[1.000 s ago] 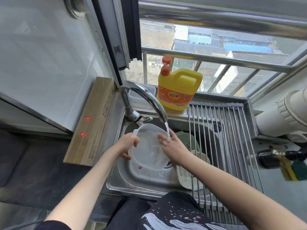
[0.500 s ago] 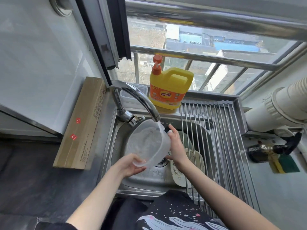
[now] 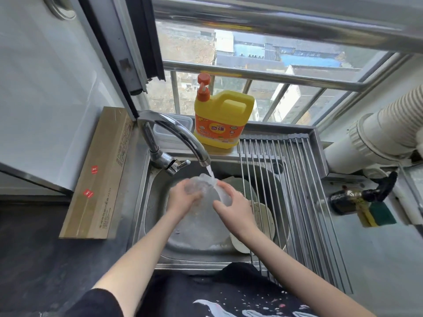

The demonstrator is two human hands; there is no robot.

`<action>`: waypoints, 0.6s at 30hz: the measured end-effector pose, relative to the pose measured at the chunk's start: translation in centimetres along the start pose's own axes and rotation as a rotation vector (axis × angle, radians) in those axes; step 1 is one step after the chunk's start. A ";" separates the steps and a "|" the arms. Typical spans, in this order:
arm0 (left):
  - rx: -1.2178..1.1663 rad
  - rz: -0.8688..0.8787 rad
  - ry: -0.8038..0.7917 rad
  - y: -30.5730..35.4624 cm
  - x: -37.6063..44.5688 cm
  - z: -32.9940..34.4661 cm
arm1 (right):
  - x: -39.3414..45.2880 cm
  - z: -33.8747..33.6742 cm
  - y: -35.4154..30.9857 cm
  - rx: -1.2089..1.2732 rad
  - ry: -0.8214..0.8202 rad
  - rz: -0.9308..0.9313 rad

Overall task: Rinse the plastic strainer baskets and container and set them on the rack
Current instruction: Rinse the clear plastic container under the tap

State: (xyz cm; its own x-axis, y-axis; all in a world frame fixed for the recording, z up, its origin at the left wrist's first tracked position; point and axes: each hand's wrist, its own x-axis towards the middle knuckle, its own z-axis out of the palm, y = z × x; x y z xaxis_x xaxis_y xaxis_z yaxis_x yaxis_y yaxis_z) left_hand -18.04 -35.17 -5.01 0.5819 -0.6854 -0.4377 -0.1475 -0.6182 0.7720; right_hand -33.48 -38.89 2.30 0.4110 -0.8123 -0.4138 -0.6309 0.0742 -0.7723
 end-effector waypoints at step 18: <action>-0.856 -0.811 -0.329 -0.3 -2.1 4.8 | 2.1 1.0 -0.7 -0.016 0.361 0.006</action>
State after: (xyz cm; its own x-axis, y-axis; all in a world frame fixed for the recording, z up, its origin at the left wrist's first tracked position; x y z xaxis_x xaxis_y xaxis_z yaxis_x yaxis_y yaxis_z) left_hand -23.02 -35.40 -6.50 0.0124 -0.3603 -0.9328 0.8094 -0.5441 0.2209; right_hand -31.55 -40.11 1.48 0.1504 -0.9640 -0.2194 -0.6440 0.0729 -0.7615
